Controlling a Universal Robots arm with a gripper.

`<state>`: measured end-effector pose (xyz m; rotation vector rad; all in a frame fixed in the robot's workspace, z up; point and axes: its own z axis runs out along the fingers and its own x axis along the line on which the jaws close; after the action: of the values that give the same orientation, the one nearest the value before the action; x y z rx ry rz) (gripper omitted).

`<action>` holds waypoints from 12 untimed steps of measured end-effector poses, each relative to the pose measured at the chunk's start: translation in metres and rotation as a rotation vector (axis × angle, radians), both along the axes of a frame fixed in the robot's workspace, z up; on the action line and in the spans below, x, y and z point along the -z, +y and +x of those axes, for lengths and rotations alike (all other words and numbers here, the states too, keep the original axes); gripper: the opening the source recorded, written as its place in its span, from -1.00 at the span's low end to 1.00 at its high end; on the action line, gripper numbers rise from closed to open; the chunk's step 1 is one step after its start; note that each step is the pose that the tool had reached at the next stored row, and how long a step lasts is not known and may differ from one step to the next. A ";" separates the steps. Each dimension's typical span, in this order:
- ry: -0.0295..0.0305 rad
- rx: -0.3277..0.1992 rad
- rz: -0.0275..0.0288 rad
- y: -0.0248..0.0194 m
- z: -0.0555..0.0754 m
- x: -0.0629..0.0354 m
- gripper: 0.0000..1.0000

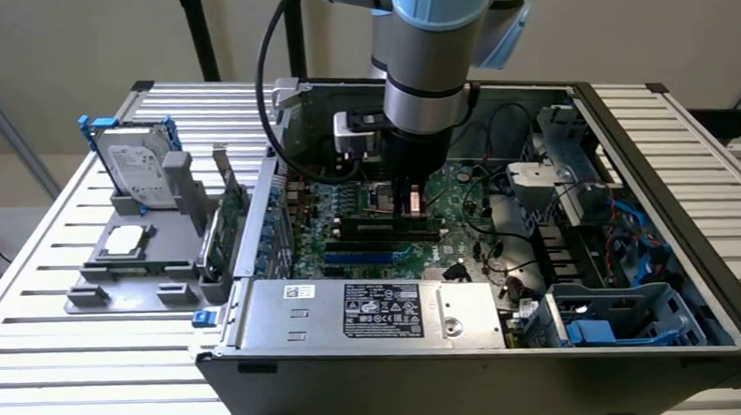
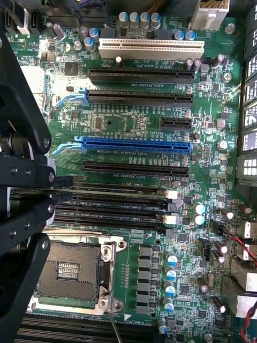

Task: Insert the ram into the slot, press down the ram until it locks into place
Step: 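Insert the ram into the slot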

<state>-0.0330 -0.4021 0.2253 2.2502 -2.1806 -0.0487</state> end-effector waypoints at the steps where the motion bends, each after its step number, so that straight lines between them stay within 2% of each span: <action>1: -0.0002 0.001 0.0000 0.0000 0.000 0.0001 -0.73; 12: -0.0027 0.004 0.0001 0.0000 -0.001 0.0023 -0.73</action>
<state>-0.0340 -0.4021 0.2230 2.2472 -2.1866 -0.0459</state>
